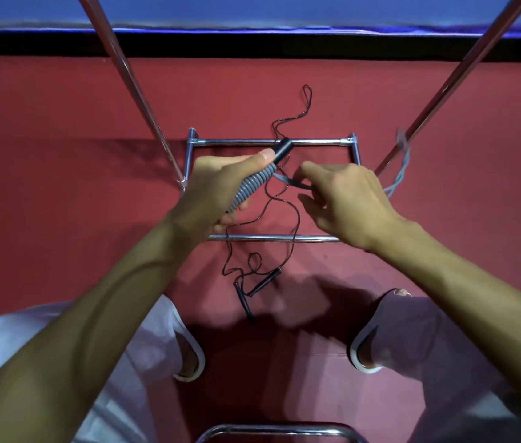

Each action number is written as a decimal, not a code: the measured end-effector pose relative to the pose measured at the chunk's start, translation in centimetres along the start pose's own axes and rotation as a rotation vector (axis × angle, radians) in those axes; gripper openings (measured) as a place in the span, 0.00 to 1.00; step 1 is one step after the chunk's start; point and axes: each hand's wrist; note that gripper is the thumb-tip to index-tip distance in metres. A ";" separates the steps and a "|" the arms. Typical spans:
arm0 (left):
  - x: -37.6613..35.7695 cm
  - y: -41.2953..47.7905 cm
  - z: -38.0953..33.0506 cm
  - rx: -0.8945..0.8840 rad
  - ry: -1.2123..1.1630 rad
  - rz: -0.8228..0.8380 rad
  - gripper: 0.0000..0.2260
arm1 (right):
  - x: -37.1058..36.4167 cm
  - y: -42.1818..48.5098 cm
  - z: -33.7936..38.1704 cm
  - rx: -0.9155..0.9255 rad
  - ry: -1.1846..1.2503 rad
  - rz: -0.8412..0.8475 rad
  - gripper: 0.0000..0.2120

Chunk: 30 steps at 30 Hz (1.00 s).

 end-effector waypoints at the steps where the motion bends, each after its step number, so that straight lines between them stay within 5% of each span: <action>1: 0.4 0.2 0.0 0.047 -0.027 0.036 0.17 | -0.1 -0.1 0.2 0.039 -0.046 -0.036 0.07; 7: 2.1 1.1 -0.8 0.240 -0.177 0.263 0.19 | 0.9 0.1 -0.1 -0.026 -0.100 -0.130 0.16; 11: 0.7 0.3 -0.3 0.043 0.060 0.096 0.17 | 1.0 1.1 -0.2 -0.567 0.908 0.331 0.16; 14: -0.6 0.6 0.7 -0.134 0.155 -0.042 0.14 | 1.5 1.5 -0.5 -0.787 1.273 0.508 0.16; 17: -1.1 1.2 1.7 -0.315 0.335 -0.187 0.12 | 1.6 1.6 -0.4 -0.678 1.205 0.483 0.18; 24: -1.8 1.1 2.6 -0.454 0.811 -0.250 0.20 | 1.0 1.1 -0.2 -0.389 0.558 0.287 0.25; 30: -0.7 1.9 2.7 -0.425 0.900 0.096 0.18 | 0.9 0.6 -0.3 -0.681 0.950 0.454 0.20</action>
Point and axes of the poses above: each hand's wrist, its own y-axis towards the middle knuckle, its own x-axis out of the back of the hand, z = x × y
